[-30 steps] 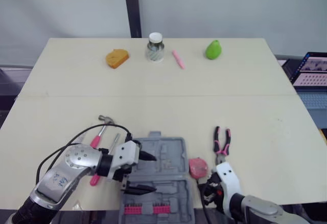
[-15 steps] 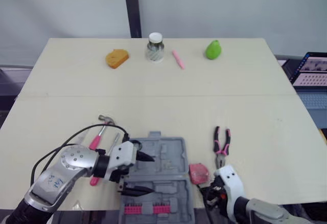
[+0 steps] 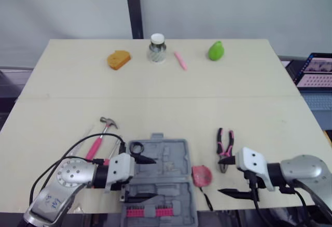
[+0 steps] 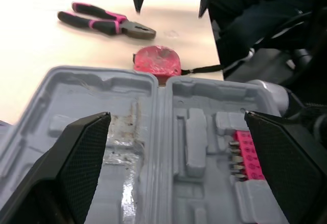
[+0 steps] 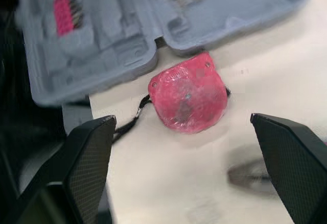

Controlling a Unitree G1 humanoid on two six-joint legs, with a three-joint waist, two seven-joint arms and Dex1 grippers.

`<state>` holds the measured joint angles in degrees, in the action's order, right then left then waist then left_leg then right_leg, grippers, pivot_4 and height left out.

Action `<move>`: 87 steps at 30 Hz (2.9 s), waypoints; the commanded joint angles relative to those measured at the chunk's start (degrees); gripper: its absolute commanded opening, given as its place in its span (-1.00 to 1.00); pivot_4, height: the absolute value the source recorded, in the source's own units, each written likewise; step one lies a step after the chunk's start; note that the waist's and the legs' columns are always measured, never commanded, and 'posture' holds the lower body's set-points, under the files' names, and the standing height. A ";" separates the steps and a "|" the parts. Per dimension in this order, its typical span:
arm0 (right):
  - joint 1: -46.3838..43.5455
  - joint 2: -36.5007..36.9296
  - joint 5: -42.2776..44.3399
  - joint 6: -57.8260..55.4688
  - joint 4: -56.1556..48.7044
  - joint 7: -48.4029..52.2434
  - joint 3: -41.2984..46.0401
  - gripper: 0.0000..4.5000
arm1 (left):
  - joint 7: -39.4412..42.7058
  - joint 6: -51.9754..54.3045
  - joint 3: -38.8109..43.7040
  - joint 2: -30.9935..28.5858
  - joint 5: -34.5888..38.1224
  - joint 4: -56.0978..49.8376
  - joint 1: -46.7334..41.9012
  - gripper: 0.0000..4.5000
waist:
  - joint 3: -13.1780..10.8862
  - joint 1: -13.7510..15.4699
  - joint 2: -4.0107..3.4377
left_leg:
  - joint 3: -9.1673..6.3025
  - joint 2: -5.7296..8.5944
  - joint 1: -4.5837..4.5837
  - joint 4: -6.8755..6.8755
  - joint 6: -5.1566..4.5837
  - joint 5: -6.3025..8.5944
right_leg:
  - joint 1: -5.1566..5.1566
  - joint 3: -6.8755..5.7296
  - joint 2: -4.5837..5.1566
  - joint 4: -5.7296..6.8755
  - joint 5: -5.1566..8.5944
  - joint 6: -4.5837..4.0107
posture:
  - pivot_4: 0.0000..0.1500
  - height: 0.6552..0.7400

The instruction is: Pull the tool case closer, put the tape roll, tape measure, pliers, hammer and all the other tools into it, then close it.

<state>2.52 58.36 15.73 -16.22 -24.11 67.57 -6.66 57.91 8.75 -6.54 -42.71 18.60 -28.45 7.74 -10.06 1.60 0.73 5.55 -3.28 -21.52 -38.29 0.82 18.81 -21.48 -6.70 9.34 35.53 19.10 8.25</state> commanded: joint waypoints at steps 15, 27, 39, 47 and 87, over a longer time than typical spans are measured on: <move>-11.47 -10.27 -12.38 17.29 15.36 3.48 -12.26 0.98 | -5.17 -3.01 -1.04 2.63 -3.61 -2.31 3.41 1.00 | 0.01 -0.19 0.00 | 0.04 -0.05 0.00 -0.19 0.01 0.03 | 0.02 -0.03 0.00 0.16 -0.01 0.01 | 1.00 1.00; -11.22 -13.30 -11.69 26.22 26.07 3.08 -11.31 0.98 | -5.11 -2.41 -1.37 2.39 -3.50 -1.80 2.57 1.00 | 0.01 -0.27 0.00 | 0.05 -0.07 0.00 -0.23 0.00 0.04 | 0.03 -0.04 -0.01 0.21 -0.01 0.01 | 1.00 1.00; -10.97 -14.73 -12.53 26.36 26.33 2.49 -11.52 0.98 | -5.39 -1.88 -1.59 2.33 -3.79 -2.26 2.53 1.00 | 0.01 -0.24 0.00 | 0.06 -0.07 0.00 -0.24 0.01 0.05 | 0.02 -0.03 -0.01 0.25 -0.01 0.01 | 1.00 1.00; -10.22 -15.28 -11.28 24.30 24.54 1.85 -10.86 0.28 | -5.54 -1.44 -1.81 2.56 -3.66 -2.50 2.66 1.00 | 0.01 -0.24 0.00 | 0.06 -0.08 0.00 -0.24 0.01 0.05 | 0.02 -0.03 -0.01 0.25 -0.01 0.01 | 1.00 1.00; -46.44 -19.38 -23.29 -24.10 9.41 1.19 -34.43 0.28 | -15.70 -3.54 4.89 9.50 -5.38 -0.39 10.37 1.00 | -0.05 -1.61 -0.10 | 0.11 -0.26 -0.22 -0.73 -0.03 0.46 | -0.11 -0.16 -0.05 0.37 0.01 -0.02 | 1.00 1.00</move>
<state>-42.66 39.58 -6.76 -41.51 -14.64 68.48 -40.90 42.50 6.22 -1.76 -33.65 13.02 -28.41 18.13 -10.10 -0.02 0.63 5.66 -3.55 -21.75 -39.02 0.80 19.28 -21.59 -6.87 9.29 35.90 19.11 8.23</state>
